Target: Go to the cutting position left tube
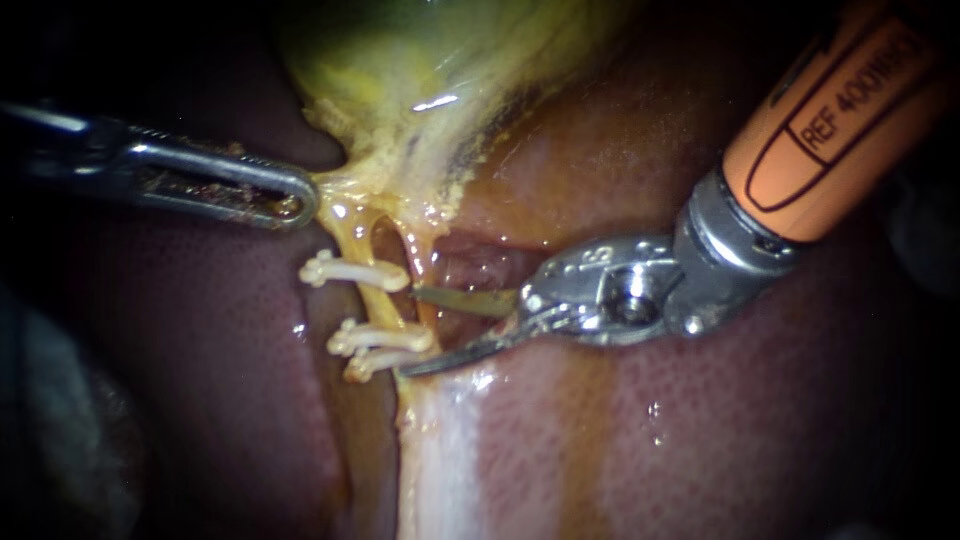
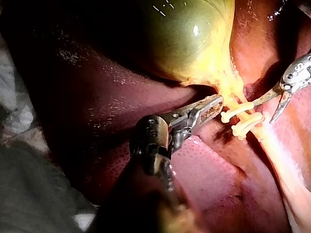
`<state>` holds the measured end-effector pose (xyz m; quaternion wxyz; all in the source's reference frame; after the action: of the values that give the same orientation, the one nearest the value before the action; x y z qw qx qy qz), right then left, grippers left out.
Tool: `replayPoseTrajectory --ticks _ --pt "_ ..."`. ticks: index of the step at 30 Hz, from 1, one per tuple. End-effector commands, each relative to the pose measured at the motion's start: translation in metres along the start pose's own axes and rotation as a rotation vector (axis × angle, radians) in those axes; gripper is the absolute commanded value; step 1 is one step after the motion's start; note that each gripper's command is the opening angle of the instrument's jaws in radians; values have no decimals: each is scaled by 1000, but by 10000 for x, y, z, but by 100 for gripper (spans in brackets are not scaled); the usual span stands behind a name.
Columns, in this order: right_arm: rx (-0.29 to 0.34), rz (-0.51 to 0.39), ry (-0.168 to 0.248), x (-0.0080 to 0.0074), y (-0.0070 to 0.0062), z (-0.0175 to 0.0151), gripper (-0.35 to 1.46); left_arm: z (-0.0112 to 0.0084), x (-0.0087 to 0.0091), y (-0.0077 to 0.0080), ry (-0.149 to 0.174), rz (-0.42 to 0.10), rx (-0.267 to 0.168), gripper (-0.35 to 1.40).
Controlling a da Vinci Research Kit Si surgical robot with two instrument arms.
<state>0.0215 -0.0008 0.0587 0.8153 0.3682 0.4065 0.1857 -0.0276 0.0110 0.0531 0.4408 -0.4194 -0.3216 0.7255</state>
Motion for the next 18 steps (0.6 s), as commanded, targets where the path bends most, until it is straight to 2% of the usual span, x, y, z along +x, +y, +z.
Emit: replayPoseTrajectory --ticks 1,12,15,18 --pt "0 5 -1 -1 2 2 140 0 0 0 0 0 0 -35" --pt "17 -10 -13 -5 16 13 140 1 0 0 1 0 1 -35" --pt "29 -19 -19 -2 17 16 140 1 0 0 1 0 1 -35" --pt "34 -19 -6 3 17 25 140 2 0 0 1 0 1 -35"
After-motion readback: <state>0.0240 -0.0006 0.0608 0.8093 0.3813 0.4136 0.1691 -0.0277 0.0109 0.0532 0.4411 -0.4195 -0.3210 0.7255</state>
